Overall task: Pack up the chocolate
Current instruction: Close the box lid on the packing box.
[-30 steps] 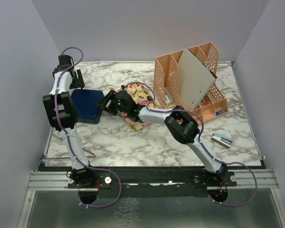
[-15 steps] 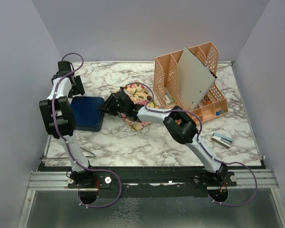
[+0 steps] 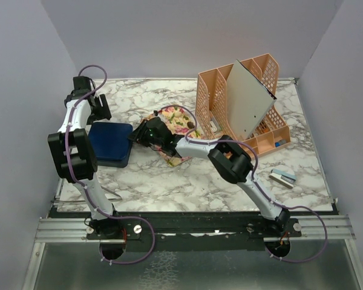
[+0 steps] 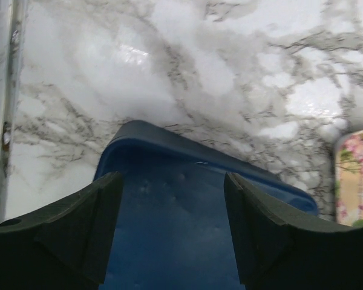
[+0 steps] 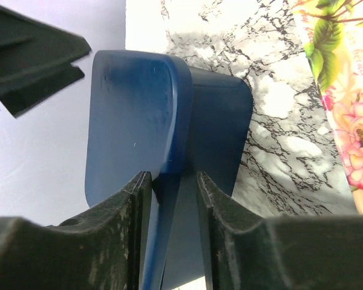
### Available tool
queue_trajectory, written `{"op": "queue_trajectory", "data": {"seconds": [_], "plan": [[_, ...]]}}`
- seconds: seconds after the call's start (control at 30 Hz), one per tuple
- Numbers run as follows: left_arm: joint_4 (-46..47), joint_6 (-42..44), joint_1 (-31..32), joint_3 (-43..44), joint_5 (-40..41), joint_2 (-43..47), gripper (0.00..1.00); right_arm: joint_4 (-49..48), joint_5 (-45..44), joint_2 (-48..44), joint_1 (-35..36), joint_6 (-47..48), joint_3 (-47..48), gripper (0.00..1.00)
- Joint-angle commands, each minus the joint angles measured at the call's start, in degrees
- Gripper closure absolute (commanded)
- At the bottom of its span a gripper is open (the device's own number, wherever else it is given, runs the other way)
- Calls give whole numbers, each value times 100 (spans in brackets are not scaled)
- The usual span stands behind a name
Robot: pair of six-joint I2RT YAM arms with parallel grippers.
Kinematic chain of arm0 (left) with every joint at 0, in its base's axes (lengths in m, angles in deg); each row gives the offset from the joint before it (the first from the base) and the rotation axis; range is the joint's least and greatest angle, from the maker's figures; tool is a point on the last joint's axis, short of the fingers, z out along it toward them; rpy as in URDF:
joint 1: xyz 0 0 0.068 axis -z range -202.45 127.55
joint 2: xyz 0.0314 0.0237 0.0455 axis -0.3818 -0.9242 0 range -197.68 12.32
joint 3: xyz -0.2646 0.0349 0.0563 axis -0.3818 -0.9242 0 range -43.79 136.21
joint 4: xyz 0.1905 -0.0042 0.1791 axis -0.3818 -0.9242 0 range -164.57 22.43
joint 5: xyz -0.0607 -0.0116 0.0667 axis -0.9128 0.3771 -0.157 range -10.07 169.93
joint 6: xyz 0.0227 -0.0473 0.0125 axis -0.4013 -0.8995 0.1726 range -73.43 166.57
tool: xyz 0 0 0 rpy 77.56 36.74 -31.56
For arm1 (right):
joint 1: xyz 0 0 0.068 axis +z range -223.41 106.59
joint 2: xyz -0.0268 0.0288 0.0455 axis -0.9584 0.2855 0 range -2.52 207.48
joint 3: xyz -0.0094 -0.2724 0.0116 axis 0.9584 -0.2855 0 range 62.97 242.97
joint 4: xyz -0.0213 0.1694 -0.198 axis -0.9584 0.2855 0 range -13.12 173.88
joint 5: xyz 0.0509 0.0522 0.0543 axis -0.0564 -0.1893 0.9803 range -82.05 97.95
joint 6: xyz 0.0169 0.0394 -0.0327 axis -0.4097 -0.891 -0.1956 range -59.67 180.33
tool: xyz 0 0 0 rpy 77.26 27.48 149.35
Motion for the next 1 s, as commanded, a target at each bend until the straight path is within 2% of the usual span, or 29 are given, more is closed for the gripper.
{"op": "queue_trajectory", "data": {"seconds": [0.0,0.17,0.33,0.5,0.67,0.8,0.97], "plan": [[-319,230,-21,-189,1100,246,24,326,-22,-304,93,264,-184,59],[-331,257,-40,-279,1372,361,17,435,-20,-622,142,487,-363,51],[-323,170,-165,-474,1188,403,17,747,234,-636,240,589,-287,58],[-333,168,-433,-683,523,594,22,909,241,-543,415,651,-240,59],[-381,85,-476,-826,773,730,17,1107,94,-459,685,782,-135,58],[-186,-241,-527,-1178,578,1026,13,1092,-97,-509,713,790,-188,61],[91,-1180,-592,-1660,549,1563,12,915,-155,-650,719,838,-326,61]]}}
